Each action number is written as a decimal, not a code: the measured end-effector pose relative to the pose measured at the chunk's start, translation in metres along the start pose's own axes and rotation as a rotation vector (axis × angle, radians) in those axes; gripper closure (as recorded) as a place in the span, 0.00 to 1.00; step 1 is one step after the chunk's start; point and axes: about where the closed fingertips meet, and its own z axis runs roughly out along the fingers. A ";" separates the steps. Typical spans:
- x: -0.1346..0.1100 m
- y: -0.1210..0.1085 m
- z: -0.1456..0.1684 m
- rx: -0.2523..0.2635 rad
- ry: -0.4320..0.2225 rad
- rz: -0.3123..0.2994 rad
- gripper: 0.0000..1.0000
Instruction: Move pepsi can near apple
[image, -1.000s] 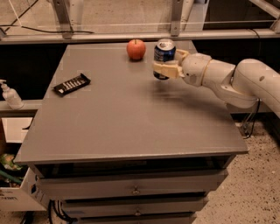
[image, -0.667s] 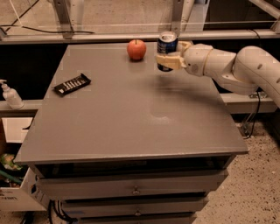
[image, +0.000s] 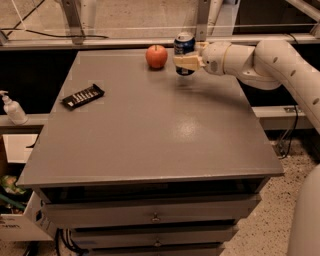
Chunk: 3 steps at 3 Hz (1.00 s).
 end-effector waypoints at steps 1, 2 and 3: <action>0.011 -0.010 0.019 0.002 0.017 0.042 1.00; 0.016 -0.016 0.037 0.009 0.008 0.070 1.00; 0.021 -0.018 0.050 0.017 -0.004 0.085 1.00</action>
Offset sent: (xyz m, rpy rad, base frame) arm 0.0526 0.0214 -0.0263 0.0637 0.0709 -0.0440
